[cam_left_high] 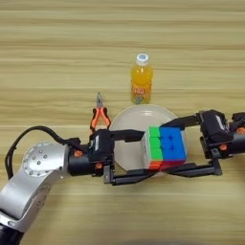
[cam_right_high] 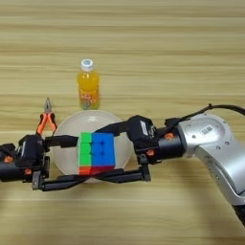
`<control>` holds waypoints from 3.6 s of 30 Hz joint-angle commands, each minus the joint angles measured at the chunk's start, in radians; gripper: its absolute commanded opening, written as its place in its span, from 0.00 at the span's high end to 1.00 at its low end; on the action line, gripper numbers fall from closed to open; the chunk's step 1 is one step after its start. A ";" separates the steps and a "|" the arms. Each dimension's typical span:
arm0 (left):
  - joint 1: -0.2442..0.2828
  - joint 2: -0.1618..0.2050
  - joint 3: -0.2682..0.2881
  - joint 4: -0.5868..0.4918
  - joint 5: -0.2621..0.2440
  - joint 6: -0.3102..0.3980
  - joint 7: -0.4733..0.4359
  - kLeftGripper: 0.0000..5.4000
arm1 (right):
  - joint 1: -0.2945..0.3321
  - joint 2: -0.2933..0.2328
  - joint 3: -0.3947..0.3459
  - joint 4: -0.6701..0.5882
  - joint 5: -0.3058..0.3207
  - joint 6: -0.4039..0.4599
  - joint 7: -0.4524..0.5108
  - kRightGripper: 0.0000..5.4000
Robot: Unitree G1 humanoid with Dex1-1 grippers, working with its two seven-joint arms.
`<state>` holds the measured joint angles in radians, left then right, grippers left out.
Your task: Move the objects on the table
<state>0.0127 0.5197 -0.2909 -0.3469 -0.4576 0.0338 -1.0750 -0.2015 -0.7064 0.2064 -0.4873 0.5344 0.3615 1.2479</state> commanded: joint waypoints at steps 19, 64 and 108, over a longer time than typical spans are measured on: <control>0.001 -0.021 0.038 0.047 0.033 -0.008 0.046 0.40 | 0.036 0.104 -0.196 -0.011 0.207 0.012 -0.189 0.00; -0.038 -0.111 -0.003 0.384 0.403 -0.028 0.331 0.40 | 0.145 0.597 -0.453 0.350 0.203 -0.290 -0.692 0.00; -0.206 -0.315 0.454 0.626 0.301 -0.304 0.859 0.01 | 0.000 0.536 -0.268 0.437 -0.257 -0.417 -0.778 0.00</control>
<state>-0.1733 0.2193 0.1486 0.2309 -0.1802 -0.2352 -0.2548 -0.1553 -0.1560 -0.0846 -0.0680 0.3245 -0.0523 0.4868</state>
